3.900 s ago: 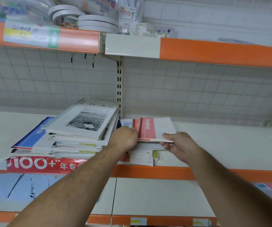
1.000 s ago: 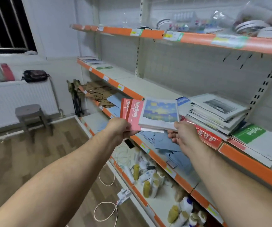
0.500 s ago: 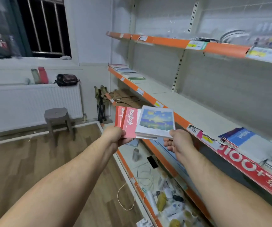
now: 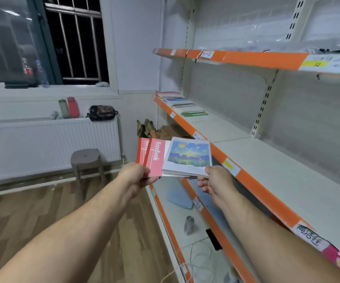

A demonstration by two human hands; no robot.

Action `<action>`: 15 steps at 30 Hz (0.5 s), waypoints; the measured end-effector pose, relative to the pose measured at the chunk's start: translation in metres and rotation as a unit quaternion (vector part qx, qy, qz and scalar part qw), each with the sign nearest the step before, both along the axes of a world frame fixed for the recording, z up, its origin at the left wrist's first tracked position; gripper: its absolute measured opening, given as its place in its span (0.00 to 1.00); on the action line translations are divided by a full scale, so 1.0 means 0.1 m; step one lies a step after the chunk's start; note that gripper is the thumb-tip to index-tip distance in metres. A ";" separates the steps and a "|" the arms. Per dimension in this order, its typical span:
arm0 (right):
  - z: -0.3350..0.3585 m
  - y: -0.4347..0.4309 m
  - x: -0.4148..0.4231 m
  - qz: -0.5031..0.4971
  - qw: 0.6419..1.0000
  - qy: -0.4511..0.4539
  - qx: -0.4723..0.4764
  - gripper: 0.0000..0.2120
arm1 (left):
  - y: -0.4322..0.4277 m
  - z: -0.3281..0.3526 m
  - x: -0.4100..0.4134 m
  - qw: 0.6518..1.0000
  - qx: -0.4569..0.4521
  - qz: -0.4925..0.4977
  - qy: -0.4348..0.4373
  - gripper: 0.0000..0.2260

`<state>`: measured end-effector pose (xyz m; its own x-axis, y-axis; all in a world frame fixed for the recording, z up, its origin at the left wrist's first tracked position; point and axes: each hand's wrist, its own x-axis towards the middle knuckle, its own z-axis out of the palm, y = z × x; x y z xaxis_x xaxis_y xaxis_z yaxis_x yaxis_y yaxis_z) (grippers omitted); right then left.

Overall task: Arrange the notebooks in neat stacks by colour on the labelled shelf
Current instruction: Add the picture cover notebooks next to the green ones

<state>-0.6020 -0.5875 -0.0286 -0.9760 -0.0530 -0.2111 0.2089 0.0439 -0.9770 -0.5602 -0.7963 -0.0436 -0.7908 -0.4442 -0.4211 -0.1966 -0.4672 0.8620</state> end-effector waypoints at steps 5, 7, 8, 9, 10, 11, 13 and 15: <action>0.23 -0.31 -0.83 0.038 0.999 0.008 -0.014 0.15 | -0.28 0.18 -0.72 1.000 -0.008 0.009 0.011 0.10; 0.22 -0.46 -1.14 0.042 0.999 0.014 -0.019 0.14 | -0.40 0.22 -0.95 1.000 -0.006 0.016 0.012 0.10; 0.21 -0.54 -1.28 0.043 0.999 0.015 -0.019 0.14 | -0.46 0.22 -1.05 1.000 -0.004 0.019 0.012 0.10; 0.18 -0.63 -1.42 0.044 0.999 0.016 -0.019 0.13 | -0.54 0.22 -1.16 1.000 -0.004 0.018 0.013 0.10; 0.16 -0.72 -1.56 0.044 0.999 0.018 -0.022 0.13 | -0.62 0.21 -1.26 1.000 -0.007 0.017 0.014 0.10; 0.14 -0.82 -1.69 0.042 0.999 0.020 -0.026 0.13 | -0.71 0.21 -1.37 1.000 -0.011 0.018 0.015 0.10; 0.10 -1.04 -1.96 0.041 0.999 0.021 -0.023 0.12 | -0.93 0.18 -1.61 1.000 -0.013 0.022 0.015 0.09; 0.07 -1.29 -2.21 0.041 0.999 0.021 -0.010 0.12 | -1.19 0.14 -1.86 1.000 -0.004 0.020 0.020 0.09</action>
